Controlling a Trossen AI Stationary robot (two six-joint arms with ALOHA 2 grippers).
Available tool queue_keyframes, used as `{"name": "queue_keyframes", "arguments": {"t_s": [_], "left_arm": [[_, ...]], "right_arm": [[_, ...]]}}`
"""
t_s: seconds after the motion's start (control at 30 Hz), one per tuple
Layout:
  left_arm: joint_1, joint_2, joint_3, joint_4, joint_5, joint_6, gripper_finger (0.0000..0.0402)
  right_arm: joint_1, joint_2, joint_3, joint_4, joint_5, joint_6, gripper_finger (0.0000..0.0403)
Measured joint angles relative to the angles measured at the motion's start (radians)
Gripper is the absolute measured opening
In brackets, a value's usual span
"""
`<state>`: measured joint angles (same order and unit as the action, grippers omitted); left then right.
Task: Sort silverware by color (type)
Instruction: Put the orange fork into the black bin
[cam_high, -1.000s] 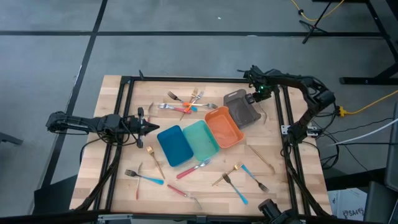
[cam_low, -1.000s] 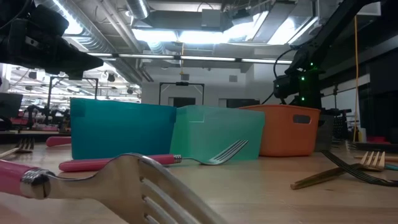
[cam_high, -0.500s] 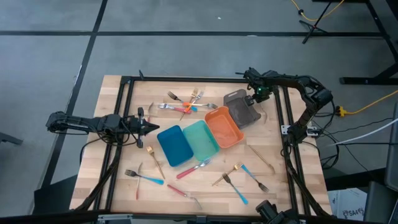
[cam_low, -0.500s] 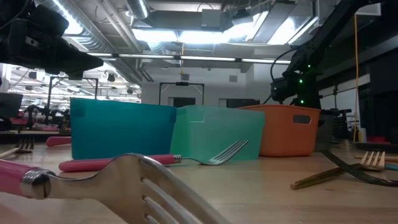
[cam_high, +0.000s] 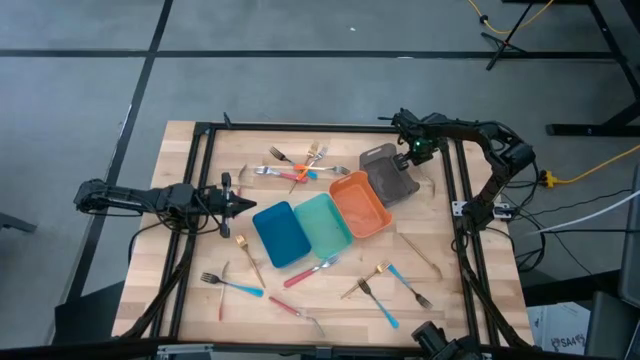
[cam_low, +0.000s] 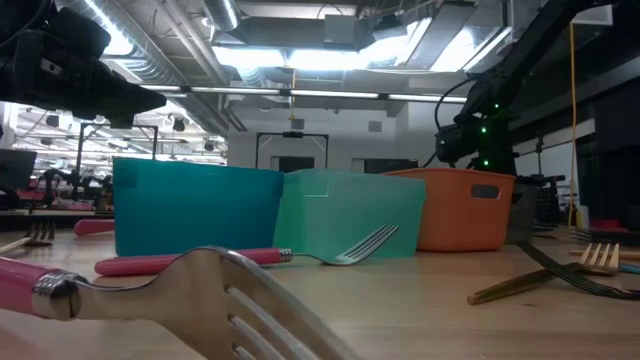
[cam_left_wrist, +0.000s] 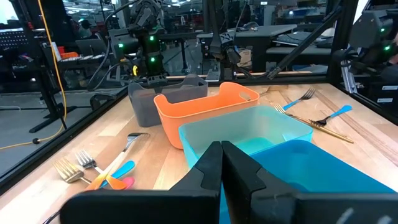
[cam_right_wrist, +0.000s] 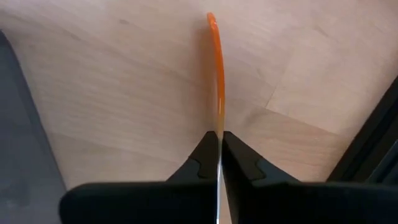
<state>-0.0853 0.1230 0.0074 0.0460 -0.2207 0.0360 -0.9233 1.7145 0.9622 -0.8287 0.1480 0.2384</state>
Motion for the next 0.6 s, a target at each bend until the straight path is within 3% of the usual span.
{"name": "queue_keyframes", "arguments": {"t_s": [0.3, 0.6], "left_arm": [[0.000, 0.000, 0.000, 0.000, 0.000, 0.000, 0.0000], [0.000, 0.000, 0.000, 0.000, 0.000, 0.000, 0.0000]], "right_arm": [[0.000, 0.000, 0.075, -0.058, -0.009, -0.043, 0.0001], [0.000, 0.000, 0.250, -0.194, -0.008, -0.070, 0.0000]]}}
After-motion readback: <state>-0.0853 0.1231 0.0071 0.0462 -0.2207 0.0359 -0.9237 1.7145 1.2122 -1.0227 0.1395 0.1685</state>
